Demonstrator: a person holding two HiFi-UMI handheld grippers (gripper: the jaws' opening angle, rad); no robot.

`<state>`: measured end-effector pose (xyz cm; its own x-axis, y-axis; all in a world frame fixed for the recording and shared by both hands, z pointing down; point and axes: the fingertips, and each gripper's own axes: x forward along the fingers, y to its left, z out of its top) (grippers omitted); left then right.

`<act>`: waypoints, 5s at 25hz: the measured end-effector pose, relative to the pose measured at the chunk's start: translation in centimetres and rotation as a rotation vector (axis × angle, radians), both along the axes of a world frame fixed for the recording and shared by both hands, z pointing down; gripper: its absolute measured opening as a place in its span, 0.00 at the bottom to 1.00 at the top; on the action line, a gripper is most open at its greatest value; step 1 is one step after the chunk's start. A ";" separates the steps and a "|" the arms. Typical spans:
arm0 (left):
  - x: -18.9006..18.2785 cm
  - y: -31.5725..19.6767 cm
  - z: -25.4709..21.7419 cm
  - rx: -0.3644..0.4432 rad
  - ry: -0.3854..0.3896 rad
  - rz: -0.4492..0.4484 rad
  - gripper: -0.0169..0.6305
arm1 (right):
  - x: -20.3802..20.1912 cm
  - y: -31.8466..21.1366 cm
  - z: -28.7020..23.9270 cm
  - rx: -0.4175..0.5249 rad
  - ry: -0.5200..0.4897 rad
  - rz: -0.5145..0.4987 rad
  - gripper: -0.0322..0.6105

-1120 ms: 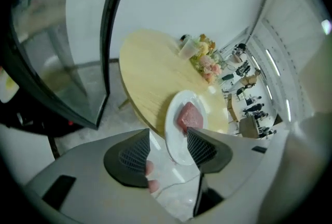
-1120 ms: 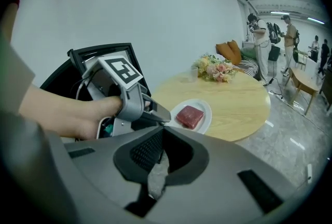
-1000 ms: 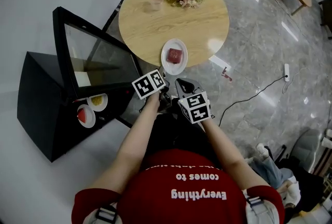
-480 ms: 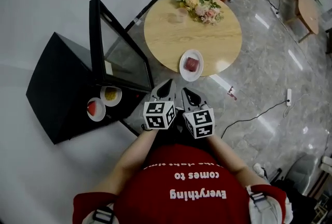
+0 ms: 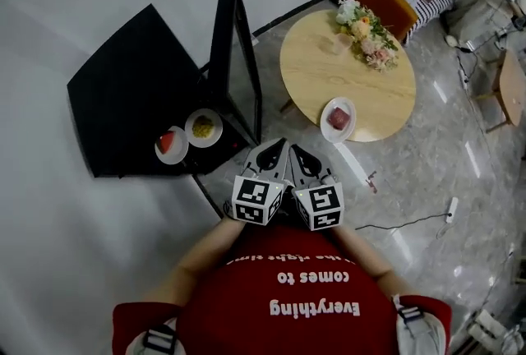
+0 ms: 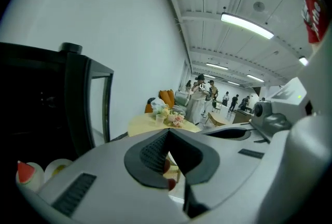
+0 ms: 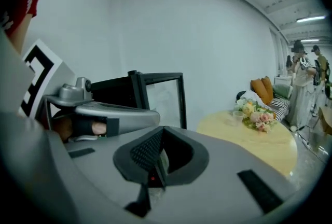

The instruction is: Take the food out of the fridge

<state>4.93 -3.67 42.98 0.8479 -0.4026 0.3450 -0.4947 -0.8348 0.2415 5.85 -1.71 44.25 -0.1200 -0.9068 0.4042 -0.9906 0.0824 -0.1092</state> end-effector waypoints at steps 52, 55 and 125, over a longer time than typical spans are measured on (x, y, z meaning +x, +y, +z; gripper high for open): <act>-36.6 -16.3 30.9 -0.942 0.879 -1.268 0.23 | -22.3 -3.2 17.2 -0.311 0.003 -0.583 0.07; -36.8 -16.5 30.9 -0.943 0.883 -1.286 0.17 | -22.9 -3.2 17.2 -0.311 -0.004 -0.593 0.07; -6.0 5.9 15.3 -1.193 0.538 -0.118 0.06 | 3.0 10.3 11.6 -0.280 -0.117 0.134 0.07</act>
<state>-1.05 2.19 58.31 0.9709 -0.1680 0.1704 -0.1609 0.0688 0.9846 8.86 8.57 55.81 -0.0675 -0.7730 0.6308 -0.9700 -0.0973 -0.2229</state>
